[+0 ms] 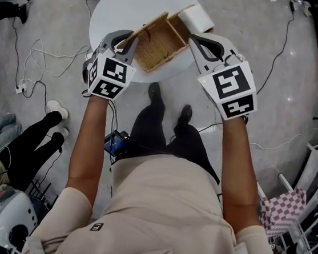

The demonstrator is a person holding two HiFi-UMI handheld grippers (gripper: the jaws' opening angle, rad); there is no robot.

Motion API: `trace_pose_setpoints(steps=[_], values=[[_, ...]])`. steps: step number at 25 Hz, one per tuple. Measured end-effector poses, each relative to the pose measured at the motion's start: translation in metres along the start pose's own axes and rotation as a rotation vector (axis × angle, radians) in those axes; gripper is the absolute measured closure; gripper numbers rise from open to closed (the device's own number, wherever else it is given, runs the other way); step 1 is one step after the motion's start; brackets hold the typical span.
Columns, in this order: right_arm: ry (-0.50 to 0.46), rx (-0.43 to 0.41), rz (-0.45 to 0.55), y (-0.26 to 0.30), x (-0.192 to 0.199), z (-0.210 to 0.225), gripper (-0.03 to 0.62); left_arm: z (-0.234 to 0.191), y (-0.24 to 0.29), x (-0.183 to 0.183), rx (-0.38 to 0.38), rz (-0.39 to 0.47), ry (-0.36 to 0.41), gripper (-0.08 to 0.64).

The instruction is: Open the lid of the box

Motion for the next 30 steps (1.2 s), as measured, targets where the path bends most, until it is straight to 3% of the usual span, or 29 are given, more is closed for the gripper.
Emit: trace_pose_setpoints(steps=[15,24,30], values=[[-0.015,0.020,-0.013,0.001,-0.018,-0.005,0.600,-0.033,0.002,0.011,-0.055,0.002,0.002,0.500],[-0.029,0.017,-0.021,0.021,-0.035,-0.004,0.600,-0.082,0.006,0.027,-0.127,-0.033,0.026,0.502],[-0.057,0.004,-0.007,0.016,-0.052,-0.008,0.600,-0.091,-0.011,0.009,-0.146,-0.021,0.044,0.502]])
Point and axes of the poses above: the fingertips, and each gripper's own axes: y forward along the fingers, z to its right, x out of its underside, the point moved 9 cm from there along -y, backward along the fingers, and after that the axes turned 15 degrees about z, right-handed, at the moved point
